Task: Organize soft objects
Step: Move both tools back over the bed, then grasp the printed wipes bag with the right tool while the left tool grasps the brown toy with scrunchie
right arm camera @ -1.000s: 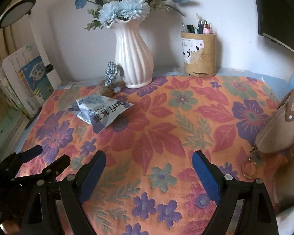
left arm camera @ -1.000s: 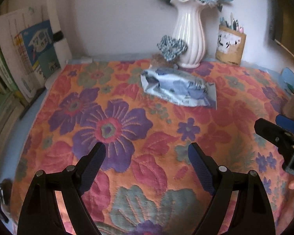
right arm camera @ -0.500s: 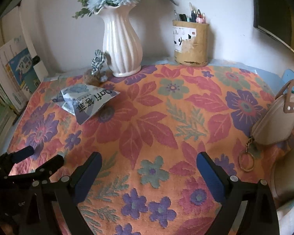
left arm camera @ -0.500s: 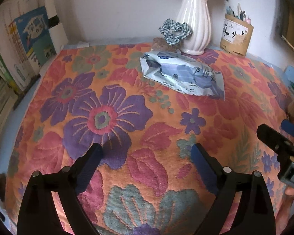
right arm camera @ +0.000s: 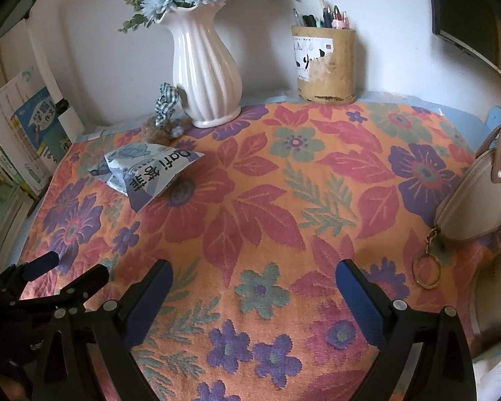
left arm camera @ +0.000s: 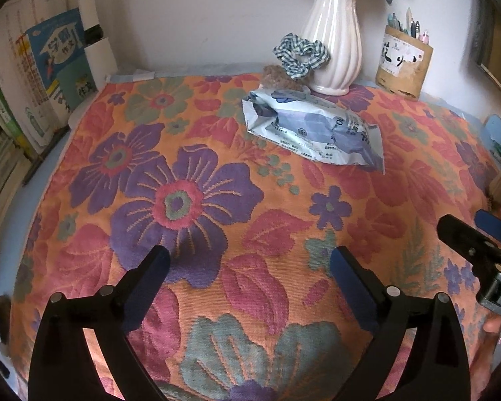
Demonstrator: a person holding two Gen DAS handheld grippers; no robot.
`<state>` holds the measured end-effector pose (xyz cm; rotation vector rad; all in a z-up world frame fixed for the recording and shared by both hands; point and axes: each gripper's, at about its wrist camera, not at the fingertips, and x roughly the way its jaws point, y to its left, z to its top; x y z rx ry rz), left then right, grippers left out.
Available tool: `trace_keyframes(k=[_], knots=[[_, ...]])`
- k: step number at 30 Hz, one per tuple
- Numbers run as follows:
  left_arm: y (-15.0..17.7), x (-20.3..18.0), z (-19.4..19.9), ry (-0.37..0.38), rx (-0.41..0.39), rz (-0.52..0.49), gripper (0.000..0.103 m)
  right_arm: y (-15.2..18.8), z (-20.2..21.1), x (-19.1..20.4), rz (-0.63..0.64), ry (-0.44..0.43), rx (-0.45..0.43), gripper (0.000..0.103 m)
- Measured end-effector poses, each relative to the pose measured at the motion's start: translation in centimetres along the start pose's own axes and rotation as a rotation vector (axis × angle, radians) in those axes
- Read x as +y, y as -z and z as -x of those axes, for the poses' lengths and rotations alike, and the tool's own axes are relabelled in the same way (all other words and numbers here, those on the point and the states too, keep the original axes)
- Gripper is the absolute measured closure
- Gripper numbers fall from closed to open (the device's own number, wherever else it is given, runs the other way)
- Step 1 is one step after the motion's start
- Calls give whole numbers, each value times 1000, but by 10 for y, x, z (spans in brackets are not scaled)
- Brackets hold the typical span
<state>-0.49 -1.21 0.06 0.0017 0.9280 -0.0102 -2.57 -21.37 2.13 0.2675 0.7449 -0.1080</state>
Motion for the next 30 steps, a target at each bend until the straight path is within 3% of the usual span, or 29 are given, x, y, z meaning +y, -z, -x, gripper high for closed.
trace_keyframes(k=[4, 7, 9, 13, 15, 18, 22, 24, 30], knots=[[-9, 9, 27, 46, -16, -1, 7, 1, 6, -4, -24, -2, 11, 5], [-29, 20, 57, 64, -80, -16, 7, -7, 31, 5, -6, -83, -24, 5], [-51, 30, 73, 74, -132, -7, 6, -23, 46, 26, 101, -56, -61, 0], [-93, 51, 82, 63, -227, 64, 6, -50, 46, 73, 340, -6, -79, 0], [-109, 66, 76, 63, -249, 153, 6, -64, 37, 84, 372, 5, -84, 0], [-127, 64, 55, -2, -305, 106, 6, -79, 13, 91, 386, -110, -38, 0], [-138, 63, 7, 48, -305, 56, 6, -89, -28, 100, 442, -156, 19, 0], [-142, 67, -18, 79, -264, 78, 7, -94, -44, 105, 435, -180, 33, 0], [-138, 72, -52, 183, -246, 115, 7, -106, -87, 115, 510, -241, 114, 0]])
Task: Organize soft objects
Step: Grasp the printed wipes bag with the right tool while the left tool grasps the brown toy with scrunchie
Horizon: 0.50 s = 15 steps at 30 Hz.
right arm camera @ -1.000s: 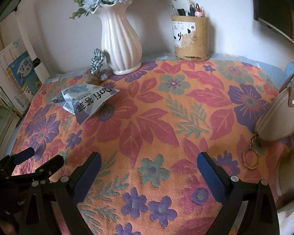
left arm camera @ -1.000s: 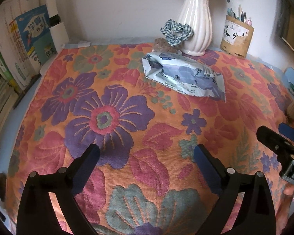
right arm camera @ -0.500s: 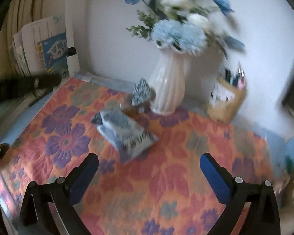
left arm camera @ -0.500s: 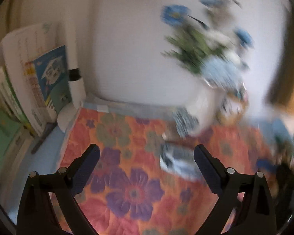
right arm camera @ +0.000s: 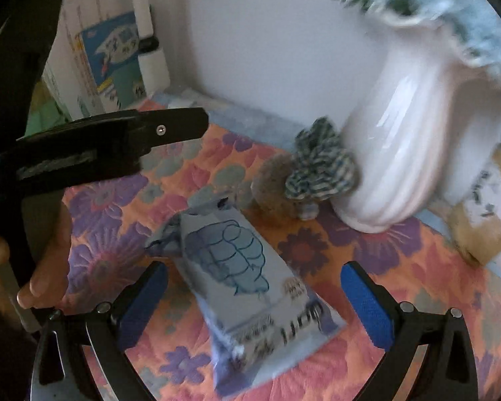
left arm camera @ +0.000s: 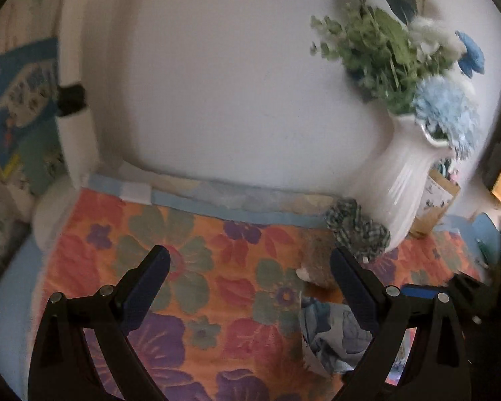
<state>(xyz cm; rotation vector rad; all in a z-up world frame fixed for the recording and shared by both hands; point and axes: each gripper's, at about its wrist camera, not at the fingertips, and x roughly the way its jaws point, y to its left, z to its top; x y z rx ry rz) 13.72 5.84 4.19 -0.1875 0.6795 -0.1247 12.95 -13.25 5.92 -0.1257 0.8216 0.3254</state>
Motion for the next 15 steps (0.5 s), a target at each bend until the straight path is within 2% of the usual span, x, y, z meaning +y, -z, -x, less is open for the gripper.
trace_keyframes(k=[1, 2, 3, 4, 5, 8, 10, 12, 15], knots=[[1, 0, -3, 9, 10, -14, 7, 0, -7, -1, -6, -30, 11, 1], [3, -2, -6, 9, 18, -29, 7, 0, -10, -2, -15, -50, 12, 9], [5, -5, -8, 8, 24, -43, 7, 2, -14, -3, -31, -85, 17, 24], [7, -8, -10, 13, 32, -55, 7, 4, -16, -2, -40, -100, 23, 30], [7, -10, -12, 17, 37, -63, 7, 6, -17, 0, -40, -96, 18, 40], [11, -23, -17, 34, 68, -118, 7, 22, -3, 5, -43, -61, 3, 47], [14, -37, -26, 41, 124, -187, 7, 35, 10, 4, -61, -24, 7, 47], [15, -53, -34, 27, 141, -262, 6, 52, 25, -2, -90, 38, 0, 47], [11, -68, -49, 52, 167, -283, 7, 74, 37, -23, -185, 79, -11, 47]])
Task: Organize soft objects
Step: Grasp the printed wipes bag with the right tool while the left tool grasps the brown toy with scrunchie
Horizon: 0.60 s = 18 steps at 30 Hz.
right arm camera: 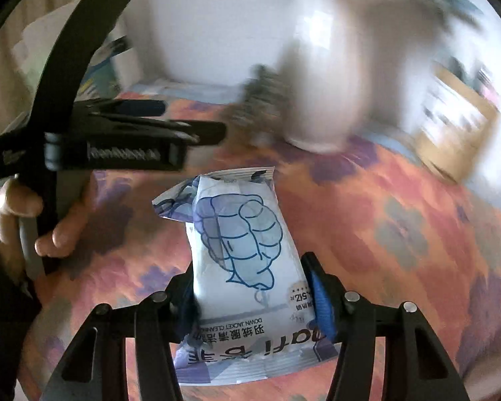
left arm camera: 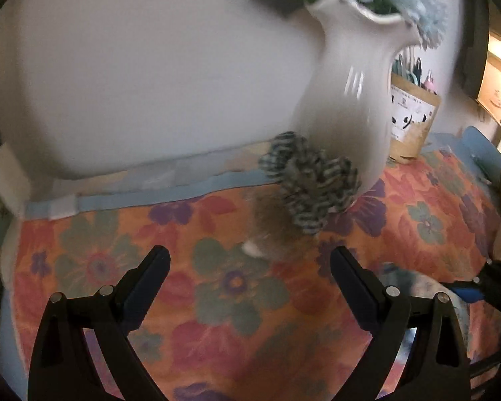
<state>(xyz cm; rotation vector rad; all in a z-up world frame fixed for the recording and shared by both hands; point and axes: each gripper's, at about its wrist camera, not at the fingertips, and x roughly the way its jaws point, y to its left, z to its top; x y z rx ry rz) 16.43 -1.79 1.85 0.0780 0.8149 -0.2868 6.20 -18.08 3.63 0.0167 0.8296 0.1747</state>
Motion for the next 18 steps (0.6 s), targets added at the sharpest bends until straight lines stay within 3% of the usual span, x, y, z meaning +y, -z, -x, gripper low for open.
trace_keyframes(k=[2, 3, 8, 10, 14, 18], knots=[[-8, -7, -11, -9, 6, -11, 9, 9, 5, -18, -85, -52, -28, 47], [-12, -11, -17, -18, 14, -19, 15, 11, 7, -29, -128, -84, -37, 47], [-27, -22, -42, 10, 56, -37, 60, 13, 6, -51, -229, -129, -45, 42], [-26, -25, -40, 11, 39, -38, 67, 14, 8, -49, -221, -114, -49, 42], [-14, -20, -16, 67, 20, 21, 68, 18, 13, -32, -161, -51, -68, 46], [11, -14, 30, 103, -22, 82, 68, 26, 33, -17, -93, -65, -117, 50]])
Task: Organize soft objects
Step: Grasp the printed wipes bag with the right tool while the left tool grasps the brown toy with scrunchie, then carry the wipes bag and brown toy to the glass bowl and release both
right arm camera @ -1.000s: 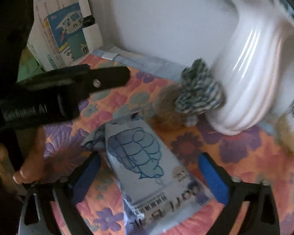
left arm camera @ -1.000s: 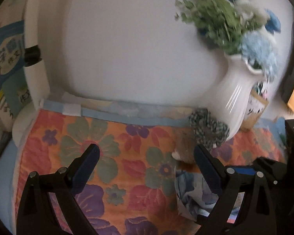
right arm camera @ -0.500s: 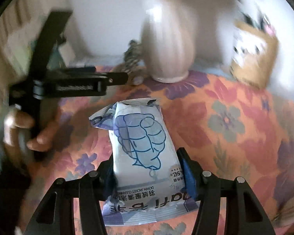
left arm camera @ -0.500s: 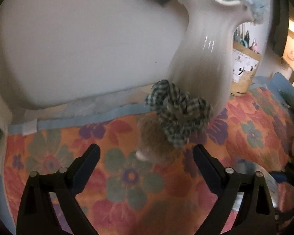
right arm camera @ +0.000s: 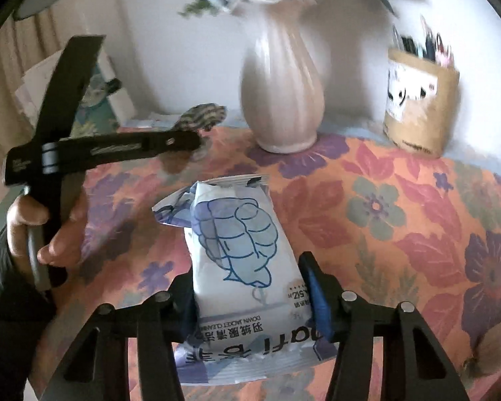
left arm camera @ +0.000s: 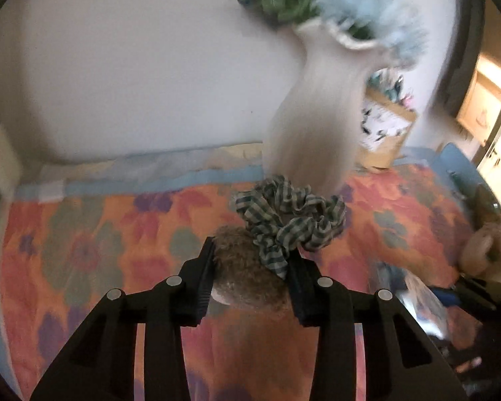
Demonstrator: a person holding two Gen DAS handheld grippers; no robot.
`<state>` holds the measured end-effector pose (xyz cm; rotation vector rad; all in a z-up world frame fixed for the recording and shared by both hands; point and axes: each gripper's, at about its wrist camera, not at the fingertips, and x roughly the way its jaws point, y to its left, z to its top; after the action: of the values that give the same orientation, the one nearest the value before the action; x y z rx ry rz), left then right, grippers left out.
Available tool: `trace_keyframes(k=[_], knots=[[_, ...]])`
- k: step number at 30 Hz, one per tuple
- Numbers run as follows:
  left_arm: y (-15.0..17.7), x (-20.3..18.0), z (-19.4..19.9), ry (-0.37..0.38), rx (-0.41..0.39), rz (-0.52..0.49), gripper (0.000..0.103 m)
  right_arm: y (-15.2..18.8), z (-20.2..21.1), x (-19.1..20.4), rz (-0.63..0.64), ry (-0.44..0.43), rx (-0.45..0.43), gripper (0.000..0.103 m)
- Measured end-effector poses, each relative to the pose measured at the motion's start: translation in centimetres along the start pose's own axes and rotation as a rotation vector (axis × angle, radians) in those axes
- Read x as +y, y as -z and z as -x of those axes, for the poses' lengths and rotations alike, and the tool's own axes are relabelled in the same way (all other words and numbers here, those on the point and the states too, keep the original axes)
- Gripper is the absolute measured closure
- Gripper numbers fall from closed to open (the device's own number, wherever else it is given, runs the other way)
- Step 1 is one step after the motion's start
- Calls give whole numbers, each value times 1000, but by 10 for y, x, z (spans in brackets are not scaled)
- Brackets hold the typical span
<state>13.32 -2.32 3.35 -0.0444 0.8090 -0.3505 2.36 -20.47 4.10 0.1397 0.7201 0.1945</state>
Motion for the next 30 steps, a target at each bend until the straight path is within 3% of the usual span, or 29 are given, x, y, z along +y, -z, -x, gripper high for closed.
trace_keyframes(k=[5, 10, 12, 15, 18, 22, 27, 30], knots=[[36, -2, 43, 28, -30, 53, 68, 27, 18, -4, -97, -18, 49, 50], [78, -27, 66, 58, -3, 35, 68, 49, 36, -5, -132, -17, 56, 49], [92, -40, 68, 36, 17, 1, 68, 55, 41, -3, -152, -11, 59, 36], [110, -46, 73, 21, 37, -32, 67, 60, 42, -3, -172, -26, 62, 33], [124, -59, 75, -72, 26, -115, 65, 60, 37, -2, -178, -40, 70, 21], [130, -78, 71, -160, 23, -214, 61, 61, 33, 11, -116, 41, 77, 20], [128, -67, 70, -114, 43, -157, 59, 64, 23, 34, 2, 186, 101, 25], [129, -68, 70, -121, 41, -160, 59, 65, 25, 34, 18, 179, 88, 36]])
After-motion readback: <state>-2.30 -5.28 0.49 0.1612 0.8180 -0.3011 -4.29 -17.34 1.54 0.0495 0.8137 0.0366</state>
